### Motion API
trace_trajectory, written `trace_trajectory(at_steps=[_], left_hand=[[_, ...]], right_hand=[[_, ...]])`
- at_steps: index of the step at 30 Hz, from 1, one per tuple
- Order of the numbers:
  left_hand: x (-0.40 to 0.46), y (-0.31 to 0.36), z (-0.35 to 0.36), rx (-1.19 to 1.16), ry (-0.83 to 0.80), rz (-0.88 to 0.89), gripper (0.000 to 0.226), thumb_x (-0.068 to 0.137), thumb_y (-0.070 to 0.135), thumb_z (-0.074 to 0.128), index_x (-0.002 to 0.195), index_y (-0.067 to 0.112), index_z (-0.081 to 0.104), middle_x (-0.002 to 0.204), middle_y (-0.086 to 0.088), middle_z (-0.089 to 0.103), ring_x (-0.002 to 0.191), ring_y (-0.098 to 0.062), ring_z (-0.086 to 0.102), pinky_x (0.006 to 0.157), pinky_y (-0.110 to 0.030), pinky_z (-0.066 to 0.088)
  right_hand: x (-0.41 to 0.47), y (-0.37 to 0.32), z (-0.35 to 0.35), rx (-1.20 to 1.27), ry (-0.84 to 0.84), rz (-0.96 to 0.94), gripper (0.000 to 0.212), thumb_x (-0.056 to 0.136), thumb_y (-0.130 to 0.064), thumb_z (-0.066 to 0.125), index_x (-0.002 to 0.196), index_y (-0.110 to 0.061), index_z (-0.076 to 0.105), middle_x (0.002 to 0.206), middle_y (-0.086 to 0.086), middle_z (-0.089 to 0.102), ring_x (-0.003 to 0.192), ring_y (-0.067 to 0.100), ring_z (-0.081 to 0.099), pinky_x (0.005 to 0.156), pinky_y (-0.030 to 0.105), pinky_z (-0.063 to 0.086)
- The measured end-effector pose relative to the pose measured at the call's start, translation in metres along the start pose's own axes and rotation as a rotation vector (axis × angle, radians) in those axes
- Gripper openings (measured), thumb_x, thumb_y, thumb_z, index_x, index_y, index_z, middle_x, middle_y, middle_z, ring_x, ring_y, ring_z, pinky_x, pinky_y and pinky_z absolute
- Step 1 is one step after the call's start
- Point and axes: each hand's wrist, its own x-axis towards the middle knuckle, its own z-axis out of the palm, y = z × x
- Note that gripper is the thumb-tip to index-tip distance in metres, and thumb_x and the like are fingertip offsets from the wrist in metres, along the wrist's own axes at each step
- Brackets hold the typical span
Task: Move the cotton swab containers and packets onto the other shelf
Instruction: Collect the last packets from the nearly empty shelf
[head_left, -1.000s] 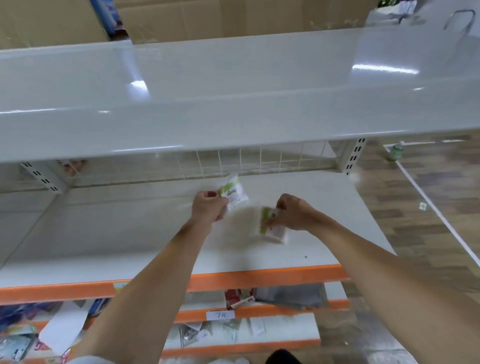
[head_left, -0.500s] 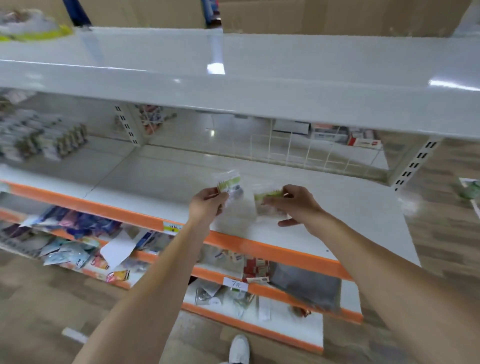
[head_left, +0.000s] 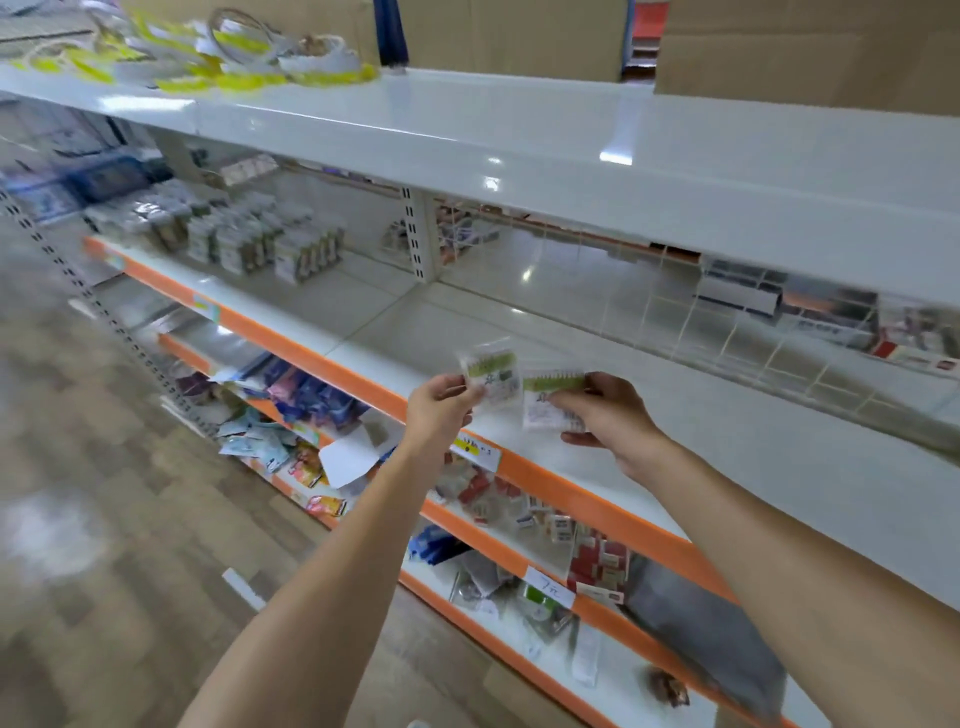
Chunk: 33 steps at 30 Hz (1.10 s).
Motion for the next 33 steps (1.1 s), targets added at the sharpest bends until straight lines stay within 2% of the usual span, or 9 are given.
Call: trace_trajectory(at_steps=[8, 13, 15, 17, 21, 24, 26, 29, 33], left_hand=[[0.041, 0.012, -0.082, 0.009, 0.034, 0.005, 0.012, 0.090, 0.006, 0.070, 0.101, 0.012, 0.072, 0.094, -0.002, 0.074, 0.085, -0.014, 0.067, 0.079, -0.025, 0.054], [0.067, 0.019, -0.130, 0.034, 0.054, 0.000, 0.011, 0.091, 0.006, 0.068, 0.099, 0.013, 0.073, 0.091, -0.003, 0.075, 0.062, -0.003, 0.066, 0.058, -0.017, 0.052], [0.079, 0.020, -0.154, 0.024, 0.072, -0.018, 0.014, 0.091, 0.006, 0.068, 0.104, 0.010, 0.072, 0.092, -0.005, 0.075, 0.057, -0.002, 0.063, 0.065, -0.027, 0.057], [0.087, 0.020, -0.176, 0.024, 0.090, -0.036, 0.014, 0.091, 0.006, 0.068, 0.105, 0.009, 0.071, 0.098, -0.008, 0.074, 0.058, -0.004, 0.062, 0.069, -0.031, 0.059], [0.102, 0.020, -0.215, 0.024, 0.120, -0.032, 0.012, 0.092, 0.005, 0.067, 0.097, 0.016, 0.071, 0.093, -0.001, 0.074, 0.060, -0.003, 0.065, 0.052, -0.018, 0.051], [0.110, 0.019, -0.241, 0.060, 0.142, -0.008, 0.017, 0.092, 0.006, 0.066, 0.091, 0.022, 0.071, 0.093, 0.002, 0.075, 0.077, -0.010, 0.069, 0.064, -0.021, 0.055], [0.115, 0.019, -0.258, 0.051, 0.164, -0.004, 0.018, 0.092, 0.004, 0.066, 0.090, 0.022, 0.071, 0.089, 0.005, 0.073, 0.078, -0.010, 0.067, 0.065, -0.020, 0.055], [0.125, 0.019, -0.282, 0.031, 0.200, -0.025, 0.014, 0.093, 0.004, 0.064, 0.098, 0.016, 0.070, 0.092, 0.003, 0.073, 0.077, -0.009, 0.066, 0.062, -0.018, 0.052], [0.144, 0.022, -0.316, 0.028, 0.246, -0.033, 0.015, 0.094, 0.001, 0.061, 0.107, 0.007, 0.068, 0.092, 0.002, 0.071, 0.076, -0.008, 0.065, 0.057, -0.013, 0.051]], right_hand=[[0.043, -0.016, 0.079, -0.012, -0.018, -0.043, 0.014, 0.082, -0.022, 0.078, 0.094, -0.018, 0.071, 0.092, 0.000, 0.075, 0.088, 0.016, 0.071, 0.070, 0.032, 0.062], [0.065, -0.021, 0.126, -0.017, -0.050, -0.055, 0.015, 0.079, -0.028, 0.078, 0.091, -0.022, 0.072, 0.081, -0.010, 0.077, 0.084, 0.011, 0.072, 0.067, 0.028, 0.060], [0.074, -0.024, 0.152, -0.015, -0.058, -0.053, 0.019, 0.077, -0.030, 0.079, 0.093, -0.022, 0.072, 0.082, -0.010, 0.077, 0.083, 0.010, 0.073, 0.066, 0.027, 0.058], [0.080, -0.027, 0.175, -0.014, -0.068, -0.055, 0.020, 0.077, -0.030, 0.079, 0.094, -0.023, 0.072, 0.081, -0.011, 0.077, 0.082, 0.009, 0.073, 0.065, 0.026, 0.057], [0.091, -0.034, 0.217, -0.006, -0.074, -0.056, 0.015, 0.081, -0.024, 0.079, 0.093, -0.021, 0.071, 0.086, -0.007, 0.077, 0.078, 0.009, 0.073, 0.068, 0.028, 0.058], [0.098, -0.039, 0.246, 0.005, -0.099, -0.063, 0.010, 0.084, -0.018, 0.076, 0.091, -0.022, 0.070, 0.083, -0.009, 0.077, 0.068, 0.001, 0.072, 0.058, 0.019, 0.053], [0.104, -0.043, 0.266, 0.016, -0.125, -0.068, 0.013, 0.086, -0.014, 0.075, 0.096, -0.020, 0.071, 0.087, -0.006, 0.076, 0.068, 0.001, 0.072, 0.055, 0.015, 0.053], [0.115, -0.048, 0.297, 0.021, -0.146, -0.068, 0.021, 0.085, -0.010, 0.075, 0.106, -0.012, 0.072, 0.096, 0.004, 0.077, 0.081, 0.013, 0.075, 0.072, 0.026, 0.060], [0.137, -0.057, 0.339, 0.039, -0.179, -0.048, 0.025, 0.085, -0.007, 0.074, 0.110, -0.007, 0.072, 0.103, 0.013, 0.076, 0.098, 0.030, 0.073, 0.093, 0.044, 0.057]])
